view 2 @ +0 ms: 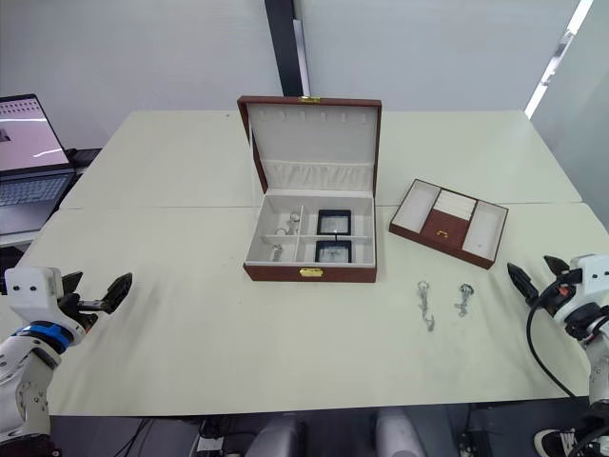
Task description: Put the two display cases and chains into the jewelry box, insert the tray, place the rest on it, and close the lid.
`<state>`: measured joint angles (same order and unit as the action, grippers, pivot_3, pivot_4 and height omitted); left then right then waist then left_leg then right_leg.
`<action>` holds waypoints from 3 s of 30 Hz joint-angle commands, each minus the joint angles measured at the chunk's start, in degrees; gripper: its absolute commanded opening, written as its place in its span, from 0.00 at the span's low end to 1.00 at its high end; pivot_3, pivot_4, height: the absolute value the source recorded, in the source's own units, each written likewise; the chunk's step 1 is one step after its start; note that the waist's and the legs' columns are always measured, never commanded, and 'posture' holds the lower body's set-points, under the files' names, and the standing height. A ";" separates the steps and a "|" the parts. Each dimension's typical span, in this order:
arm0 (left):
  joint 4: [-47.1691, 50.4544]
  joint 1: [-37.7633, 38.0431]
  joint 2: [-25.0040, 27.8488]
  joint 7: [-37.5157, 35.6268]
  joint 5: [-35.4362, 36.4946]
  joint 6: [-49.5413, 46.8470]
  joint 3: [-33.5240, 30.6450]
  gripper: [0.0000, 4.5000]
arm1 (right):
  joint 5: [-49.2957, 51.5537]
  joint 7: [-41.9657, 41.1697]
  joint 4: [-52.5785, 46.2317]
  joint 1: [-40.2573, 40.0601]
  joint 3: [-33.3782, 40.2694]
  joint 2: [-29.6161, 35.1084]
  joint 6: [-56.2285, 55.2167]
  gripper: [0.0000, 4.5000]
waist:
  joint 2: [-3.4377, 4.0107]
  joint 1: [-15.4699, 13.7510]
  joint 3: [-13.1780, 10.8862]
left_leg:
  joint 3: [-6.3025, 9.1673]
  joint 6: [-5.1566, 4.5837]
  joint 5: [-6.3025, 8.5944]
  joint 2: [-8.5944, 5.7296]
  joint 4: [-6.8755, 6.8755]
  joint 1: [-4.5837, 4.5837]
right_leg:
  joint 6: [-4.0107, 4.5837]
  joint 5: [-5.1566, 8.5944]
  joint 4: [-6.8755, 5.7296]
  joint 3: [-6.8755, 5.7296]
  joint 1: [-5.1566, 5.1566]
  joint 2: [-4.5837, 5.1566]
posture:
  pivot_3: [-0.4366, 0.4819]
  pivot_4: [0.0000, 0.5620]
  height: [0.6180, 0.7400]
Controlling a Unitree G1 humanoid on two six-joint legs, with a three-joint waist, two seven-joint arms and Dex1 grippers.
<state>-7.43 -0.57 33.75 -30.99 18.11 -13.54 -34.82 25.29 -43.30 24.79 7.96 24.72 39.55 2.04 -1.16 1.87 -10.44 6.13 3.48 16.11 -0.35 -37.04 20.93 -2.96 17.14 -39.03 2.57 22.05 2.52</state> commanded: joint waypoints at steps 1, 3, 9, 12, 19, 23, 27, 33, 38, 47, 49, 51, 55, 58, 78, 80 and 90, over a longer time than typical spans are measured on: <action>0.75 0.25 0.30 0.73 1.53 1.26 -1.35 0.99 | -0.11 0.52 0.12 0.57 1.59 0.09 -1.34 1.00 | 0.00 0.00 0.00 | 0.00 0.00 0.00 0.00 0.00 0.00 | 0.00 0.00 0.00 0.00 0.00 0.00 | 0.48 0.27 1.00; 0.97 0.17 0.39 0.93 1.81 1.13 -1.01 0.99 | 0.03 0.36 0.30 0.64 1.55 0.07 -1.27 1.00 | 0.00 0.00 0.00 | -0.01 0.00 0.00 0.00 0.00 0.00 | 0.00 0.00 0.00 0.01 0.00 0.00 | 0.48 0.27 1.00; 0.78 -0.44 0.76 0.74 2.56 0.71 -0.24 0.99 | 0.15 0.33 0.37 0.70 1.54 0.04 -0.98 1.00 | 0.00 0.01 0.00 | 0.00 0.00 0.00 0.00 0.00 0.00 | 0.00 0.00 0.00 0.00 0.00 -0.01 | 0.48 0.27 1.00; 0.71 -0.90 1.02 0.42 3.04 0.07 0.34 0.99 | 0.29 0.37 0.15 0.64 1.64 0.04 -0.80 1.00 | 0.01 0.01 0.00 | 0.00 0.00 0.00 0.00 0.00 0.00 | 0.00 0.00 0.00 0.00 -0.01 0.00 | 0.48 0.27 1.00; 2.82 -1.78 1.69 -1.44 4.86 -1.90 1.51 0.99 | 1.22 -0.89 -1.28 0.22 1.80 0.69 0.34 1.00 | 0.00 0.01 0.00 | 0.00 0.00 0.00 0.00 0.00 0.00 | 0.00 0.00 0.00 0.00 -0.01 -0.01 | 0.48 0.27 1.00; 6.10 -3.51 2.21 -4.39 6.42 -3.22 4.43 0.99 | 2.37 -4.90 -3.62 0.72 0.64 2.98 3.76 1.00 | 0.01 0.01 0.00 | 0.00 0.00 0.00 -0.02 0.00 0.00 | 0.00 0.00 0.00 0.00 -0.01 0.00 | 0.48 0.27 1.00; 10.63 -5.85 3.13 -8.30 8.32 -5.43 8.96 0.99 | 3.29 -9.35 -6.69 2.41 -0.80 5.55 7.86 1.00 | 0.01 0.00 0.00 | 0.00 0.00 0.00 -0.01 -0.01 0.01 | 0.00 0.00 0.01 -0.01 -0.03 -0.01 | 0.48 0.27 1.00; 19.06 -10.57 2.57 -14.29 13.59 -10.84 17.52 0.99 | 2.75 -16.92 -11.79 4.77 -6.58 10.92 14.80 1.00 | 0.01 0.09 0.00 | 0.01 0.00 0.00 0.01 -0.01 0.00 | 0.00 0.00 0.02 -0.02 -0.03 -0.03 | 0.48 0.27 1.00; 24.37 -13.85 2.36 -18.85 15.29 -13.11 25.49 0.99 | 0.06 -20.95 -11.66 9.93 -12.33 14.08 17.27 1.00 | 0.01 0.17 0.00 | -0.01 0.00 0.00 0.00 -0.02 0.00 | 0.00 0.00 0.01 0.00 -0.03 -0.04 | 0.48 0.27 1.00; 22.20 -18.35 0.54 -29.14 9.93 -4.27 38.28 0.99 | -11.71 -24.55 -0.73 23.71 -24.70 13.51 12.89 1.00 | 0.01 0.07 0.00 | 0.00 0.01 -0.01 -0.01 -0.02 0.02 | 0.00 0.00 0.05 -0.02 -0.01 -0.06 | 0.48 0.27 1.00; 21.55 -18.95 -0.57 -30.38 9.21 -2.51 39.81 0.99 | -14.13 -24.15 2.79 25.84 -26.47 12.53 10.97 1.00 | 0.01 0.04 0.00 | 0.00 0.01 -0.01 -0.02 -0.02 0.03 | 0.00 0.00 0.06 -0.02 -0.02 -0.05 | 0.48 0.27 1.00; 20.88 -19.36 -1.33 -31.16 8.73 -1.20 40.57 0.99 | -15.53 -24.15 5.62 27.27 -27.27 11.75 9.58 1.00 | 0.00 0.03 -0.01 | 0.00 0.01 -0.01 -0.01 -0.02 0.04 | 0.00 0.00 0.06 -0.02 0.00 -0.05 | 0.48 0.27 1.00; 19.47 -19.81 -2.65 -31.55 7.86 1.13 41.04 0.99 | -18.50 -23.89 12.53 29.54 -28.44 10.40 5.99 1.00 | 0.01 0.04 -0.01 | -0.01 0.01 -0.01 -0.02 -0.03 0.06 | 0.00 0.00 0.06 -0.01 0.02 -0.03 | 0.48 0.27 1.00; 18.87 -19.87 -3.18 -31.19 7.61 1.86 40.82 0.99 | -20.29 -23.62 16.46 30.69 -28.71 9.74 3.98 1.00 | 0.01 0.13 -0.01 | -0.01 0.01 -0.01 -0.01 -0.03 0.05 | 0.00 0.00 0.05 -0.01 0.02 -0.03 | 0.48 0.27 1.00; 19.05 -19.04 -4.09 -31.52 7.49 3.86 41.08 1.00 | -21.17 -23.74 22.78 33.46 -26.93 7.68 -1.53 0.00 | 0.01 0.14 -0.01 | 0.00 0.02 -0.01 -0.02 -0.03 0.05 | 0.00 0.00 0.05 0.00 0.01 -0.02 | 0.48 0.27 1.00; 18.85 -19.10 -4.30 -31.44 7.36 4.15 41.31 1.00 | -20.90 -23.96 22.56 33.22 -26.53 7.91 -1.52 0.00 | 0.01 0.13 -0.01 | 0.01 0.02 -0.01 -0.02 -0.03 0.05 | 0.00 0.00 0.05 -0.01 0.01 -0.03 | 0.48 0.27 1.00; 20.04 -17.40 -5.56 -28.52 7.19 4.12 40.27 1.00 | -16.91 -26.34 8.16 26.78 -22.34 11.59 5.13 0.00 | 0.04 0.07 -0.02 | 0.01 0.01 -0.01 -0.02 -0.02 0.06 | 0.00 0.00 0.05 0.00 0.02 -0.02 | 0.48 0.27 1.00</action>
<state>10.52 -18.65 28.44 -60.52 25.14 -9.99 6.78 6.05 -68.93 38.25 35.00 -0.60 49.01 5.87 -1.12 1.95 -10.46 6.13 3.50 16.10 -0.37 -37.06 20.99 -2.96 17.14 -38.98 2.57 22.06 2.50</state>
